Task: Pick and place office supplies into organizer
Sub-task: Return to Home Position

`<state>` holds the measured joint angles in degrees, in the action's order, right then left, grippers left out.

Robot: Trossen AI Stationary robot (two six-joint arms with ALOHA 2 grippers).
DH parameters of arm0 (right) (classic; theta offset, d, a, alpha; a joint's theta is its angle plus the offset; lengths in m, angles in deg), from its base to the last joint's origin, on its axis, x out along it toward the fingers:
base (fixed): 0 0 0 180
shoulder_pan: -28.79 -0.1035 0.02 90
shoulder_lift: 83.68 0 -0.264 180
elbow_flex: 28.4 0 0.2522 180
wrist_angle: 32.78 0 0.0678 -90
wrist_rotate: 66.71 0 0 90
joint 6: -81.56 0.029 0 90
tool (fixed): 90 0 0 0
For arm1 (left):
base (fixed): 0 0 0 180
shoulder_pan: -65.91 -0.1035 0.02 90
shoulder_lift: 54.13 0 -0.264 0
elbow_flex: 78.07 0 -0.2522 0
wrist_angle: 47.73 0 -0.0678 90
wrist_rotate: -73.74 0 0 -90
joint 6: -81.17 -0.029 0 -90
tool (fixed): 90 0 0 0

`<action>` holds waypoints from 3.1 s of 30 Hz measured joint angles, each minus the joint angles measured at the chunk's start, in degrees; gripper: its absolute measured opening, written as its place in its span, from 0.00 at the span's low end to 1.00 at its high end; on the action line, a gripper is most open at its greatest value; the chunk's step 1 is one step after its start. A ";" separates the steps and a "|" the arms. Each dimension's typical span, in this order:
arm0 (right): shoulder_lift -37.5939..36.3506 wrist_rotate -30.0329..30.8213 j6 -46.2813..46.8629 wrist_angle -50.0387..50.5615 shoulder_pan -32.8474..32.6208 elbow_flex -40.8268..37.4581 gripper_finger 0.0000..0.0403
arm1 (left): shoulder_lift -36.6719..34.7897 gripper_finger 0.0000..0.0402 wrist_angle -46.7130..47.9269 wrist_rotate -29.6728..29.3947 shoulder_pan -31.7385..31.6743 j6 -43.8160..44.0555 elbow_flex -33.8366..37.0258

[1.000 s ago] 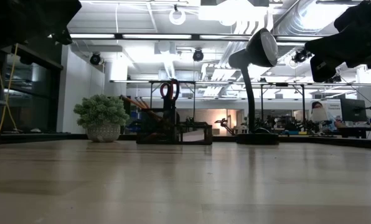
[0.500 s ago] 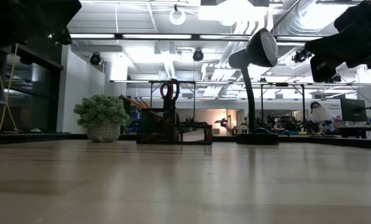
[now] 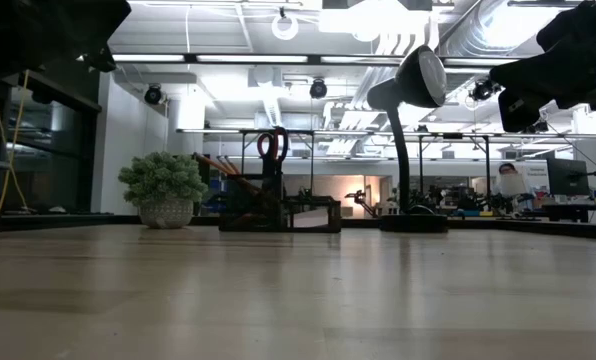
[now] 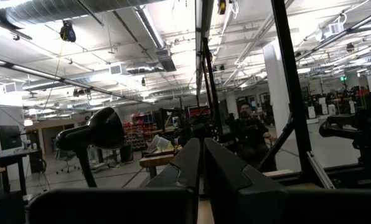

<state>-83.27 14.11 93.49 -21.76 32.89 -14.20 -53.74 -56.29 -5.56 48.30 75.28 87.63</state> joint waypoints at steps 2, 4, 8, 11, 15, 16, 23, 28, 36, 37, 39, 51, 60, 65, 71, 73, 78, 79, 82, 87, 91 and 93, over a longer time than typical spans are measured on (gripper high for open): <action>0.01 -0.02 0.00 0.01 -0.01 0.01 0.00 | 0.00 0.03 0.00 0.00 0.00 -0.01 0.01; 0.00 0.01 0.00 0.01 -0.01 0.01 0.00 | 0.00 0.03 0.00 0.01 -0.01 -0.01 0.01; 0.00 0.01 0.00 0.00 -0.02 0.01 0.01 | 0.02 0.03 0.00 0.02 0.01 -0.01 -0.01; 0.02 -0.01 0.00 0.00 -0.02 0.00 0.01 | 0.00 0.03 0.00 0.00 0.00 -0.01 0.00; 0.01 0.01 0.00 0.02 -0.01 0.00 0.00 | 0.00 0.03 0.00 0.01 0.01 -0.01 0.01; 0.02 0.00 0.00 0.01 -0.01 0.00 0.00 | 0.00 0.03 0.00 0.01 -0.01 0.00 0.01; 0.01 -0.01 0.00 0.00 -0.01 0.01 0.01 | -0.01 0.03 0.00 0.02 0.00 0.01 0.01; 0.00 0.01 0.00 0.00 -0.02 -0.01 0.01 | 0.01 0.03 0.00 0.02 0.01 -0.01 0.01; 0.00 -0.01 0.00 0.01 0.00 -0.01 0.01 | 0.01 0.03 0.00 0.00 0.01 -0.01 0.01; 0.02 0.00 0.00 0.00 0.00 0.00 0.01 | 0.01 0.03 0.00 0.00 0.01 -0.01 0.00; 0.00 0.00 0.00 0.01 0.00 0.01 0.00 | 0.01 0.03 0.00 -0.01 0.01 -0.01 0.01; 0.01 0.00 0.00 0.01 -0.01 0.01 0.00 | 0.01 0.03 0.00 0.00 0.01 -0.01 0.01; 0.02 0.01 0.00 0.00 -0.02 -0.02 0.01 | -0.01 0.03 0.00 0.01 0.00 0.00 0.01; 0.00 0.01 0.00 0.00 -0.02 -0.01 0.01 | 0.01 0.03 0.00 0.00 -0.01 -0.01 0.01; 0.02 0.00 0.00 0.00 -0.02 -0.01 0.01 | 0.01 0.03 0.00 0.02 -0.01 -0.01 0.01; 0.01 0.00 0.00 0.00 -0.02 -0.01 0.00 | 0.02 0.03 0.00 0.00 0.00 -0.01 0.01; 0.01 -0.01 0.00 0.01 -0.02 0.00 0.01 | 0.01 0.03 0.00 0.00 0.00 -0.01 0.01; 0.00 0.01 0.00 0.00 -0.02 -0.02 0.01 | 0.02 0.03 0.00 0.02 0.01 -0.01 0.01; 0.01 0.01 0.00 0.00 -0.01 -0.01 0.01 | -0.01 0.03 0.01 0.01 0.01 -0.01 0.00; 0.02 -0.01 0.00 0.00 0.00 -0.01 0.01 | -0.01 0.03 0.00 0.02 -0.01 -0.01 0.01; 0.00 0.00 0.00 0.00 -0.02 0.01 0.01 | 0.01 0.03 0.00 0.01 0.00 -0.01 0.00; 0.00 -0.02 0.00 0.01 -0.01 -0.01 0.01 | 0.01 0.03 0.00 0.01 -0.01 -0.01 0.00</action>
<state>-83.27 14.10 93.49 -21.75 32.88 -14.20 -53.73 -56.29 -5.55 48.29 75.28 87.63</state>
